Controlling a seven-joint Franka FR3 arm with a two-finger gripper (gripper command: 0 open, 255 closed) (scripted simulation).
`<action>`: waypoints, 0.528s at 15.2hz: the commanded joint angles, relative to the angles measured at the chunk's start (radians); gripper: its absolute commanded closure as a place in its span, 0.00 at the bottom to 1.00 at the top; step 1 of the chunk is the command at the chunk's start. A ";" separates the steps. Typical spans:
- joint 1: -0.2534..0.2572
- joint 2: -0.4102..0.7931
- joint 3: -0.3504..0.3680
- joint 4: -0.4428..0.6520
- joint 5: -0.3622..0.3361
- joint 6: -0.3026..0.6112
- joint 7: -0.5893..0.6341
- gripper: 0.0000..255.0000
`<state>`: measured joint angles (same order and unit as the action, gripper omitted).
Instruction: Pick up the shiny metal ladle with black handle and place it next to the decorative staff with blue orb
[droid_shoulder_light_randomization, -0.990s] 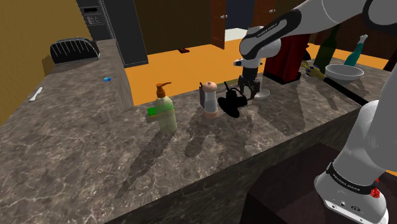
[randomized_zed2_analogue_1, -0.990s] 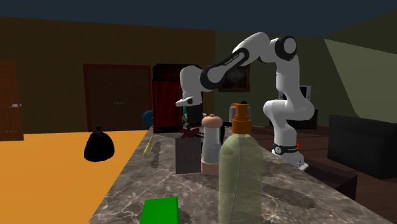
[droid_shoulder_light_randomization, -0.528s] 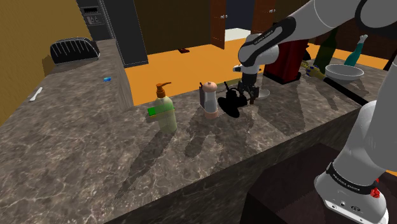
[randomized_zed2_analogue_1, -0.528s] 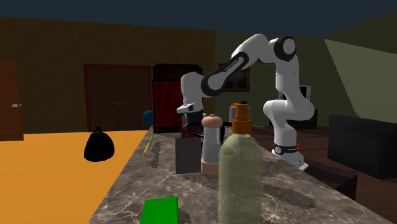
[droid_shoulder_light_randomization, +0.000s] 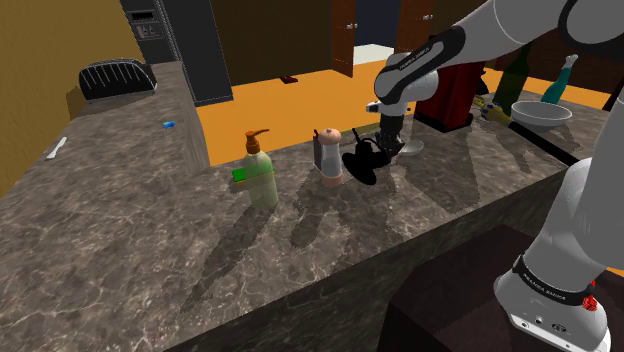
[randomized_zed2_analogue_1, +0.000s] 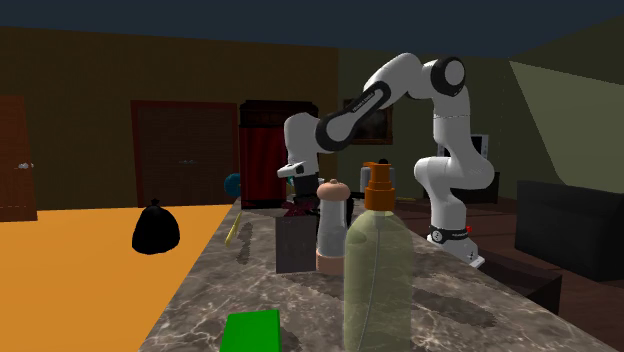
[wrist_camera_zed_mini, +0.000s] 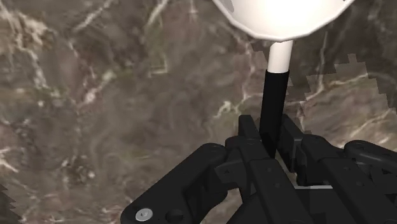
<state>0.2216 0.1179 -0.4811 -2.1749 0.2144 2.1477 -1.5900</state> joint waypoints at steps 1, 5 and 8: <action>0.000 0.002 0.001 -0.002 0.000 -0.002 0.000 1.00; 0.000 0.004 0.001 -0.001 0.002 -0.001 -0.001 1.00; 0.001 -0.008 -0.001 0.002 -0.007 -0.013 0.005 1.00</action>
<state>0.2221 0.1138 -0.4816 -2.1739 0.2113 2.1407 -1.5875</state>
